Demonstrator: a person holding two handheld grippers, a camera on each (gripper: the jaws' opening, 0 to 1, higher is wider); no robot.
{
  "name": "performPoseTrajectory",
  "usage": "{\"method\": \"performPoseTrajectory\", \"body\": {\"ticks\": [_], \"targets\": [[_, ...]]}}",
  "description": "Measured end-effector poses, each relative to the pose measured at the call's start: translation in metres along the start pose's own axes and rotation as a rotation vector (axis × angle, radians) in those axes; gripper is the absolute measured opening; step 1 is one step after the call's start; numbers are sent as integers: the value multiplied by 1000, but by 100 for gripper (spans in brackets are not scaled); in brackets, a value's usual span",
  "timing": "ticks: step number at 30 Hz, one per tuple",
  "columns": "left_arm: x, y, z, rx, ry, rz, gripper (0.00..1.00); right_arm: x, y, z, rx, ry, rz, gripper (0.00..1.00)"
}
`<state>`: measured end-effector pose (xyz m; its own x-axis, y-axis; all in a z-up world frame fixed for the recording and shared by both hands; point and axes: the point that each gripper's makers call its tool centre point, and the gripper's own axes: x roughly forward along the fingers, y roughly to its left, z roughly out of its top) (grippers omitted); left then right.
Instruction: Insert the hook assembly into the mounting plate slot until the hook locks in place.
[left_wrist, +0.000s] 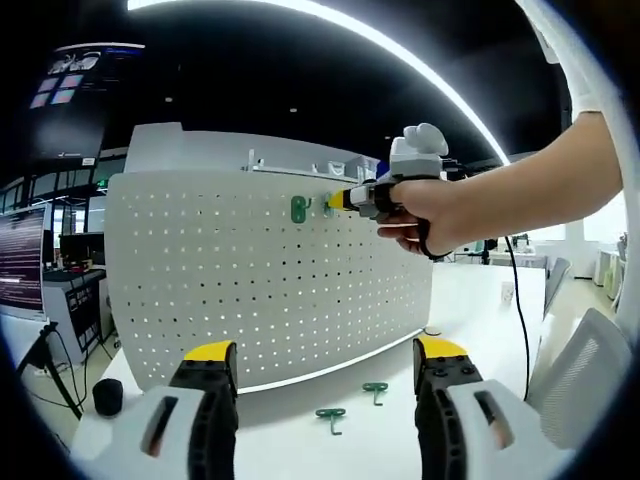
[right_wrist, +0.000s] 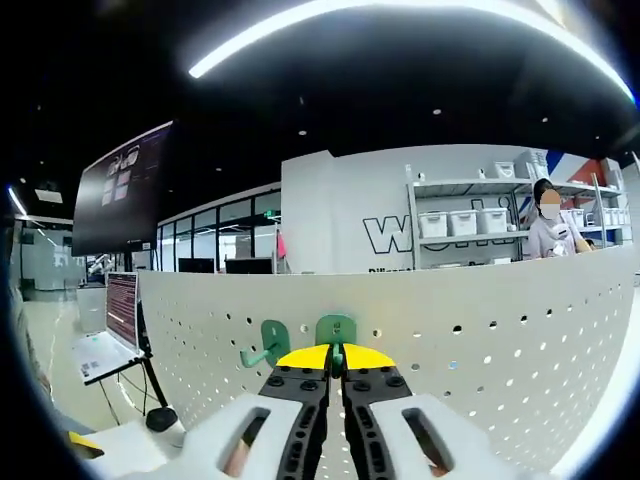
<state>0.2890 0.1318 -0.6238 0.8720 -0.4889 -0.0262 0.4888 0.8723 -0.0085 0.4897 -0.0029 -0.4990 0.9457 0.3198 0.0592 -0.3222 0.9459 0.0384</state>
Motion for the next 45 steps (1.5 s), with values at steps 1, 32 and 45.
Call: {"method": "performPoseTrajectory", "body": {"ticks": [1,32,45], "targets": [[0,0,0,1,1,1,73,0,0,0,6,0,-3,1],[-1,0,1,-22,-6,-7,72,8,2,-4,-176,60,-121,1],[0,1,-3,-32,4,-4,70,11,3,-14,-172,99,-102,6]]}}
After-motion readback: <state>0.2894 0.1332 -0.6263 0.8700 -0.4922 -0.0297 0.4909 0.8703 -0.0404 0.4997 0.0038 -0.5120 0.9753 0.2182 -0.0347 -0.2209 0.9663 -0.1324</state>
